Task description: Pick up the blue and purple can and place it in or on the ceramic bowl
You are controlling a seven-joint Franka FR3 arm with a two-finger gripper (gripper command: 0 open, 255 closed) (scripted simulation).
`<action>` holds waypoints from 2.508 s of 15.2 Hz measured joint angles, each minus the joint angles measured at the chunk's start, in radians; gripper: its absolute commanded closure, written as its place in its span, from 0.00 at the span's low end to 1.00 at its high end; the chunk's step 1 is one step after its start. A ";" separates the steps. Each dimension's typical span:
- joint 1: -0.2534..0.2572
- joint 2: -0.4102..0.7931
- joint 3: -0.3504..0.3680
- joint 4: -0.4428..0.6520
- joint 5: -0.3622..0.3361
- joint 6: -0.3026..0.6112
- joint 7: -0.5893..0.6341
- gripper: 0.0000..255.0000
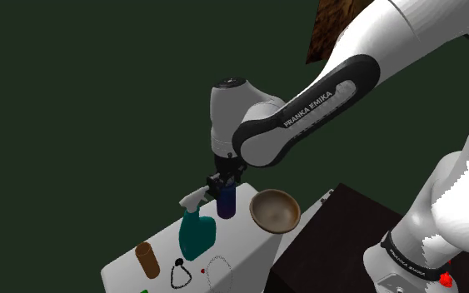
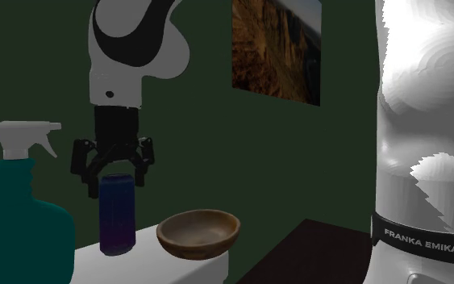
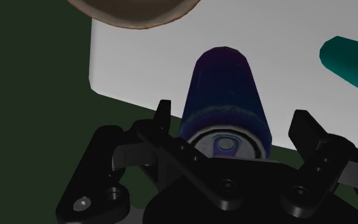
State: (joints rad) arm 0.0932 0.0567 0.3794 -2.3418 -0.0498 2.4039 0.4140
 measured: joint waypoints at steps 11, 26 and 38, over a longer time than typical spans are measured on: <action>0.000 -0.005 0.001 0.002 0.003 -0.006 -0.003 1.00; -0.002 -0.134 -0.002 0.075 0.069 -0.198 -0.052 1.00; -0.007 -0.118 -0.036 0.073 0.143 -0.199 -0.250 0.00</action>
State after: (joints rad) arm 0.0857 -0.0610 0.3434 -2.2691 0.0928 2.2045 0.1639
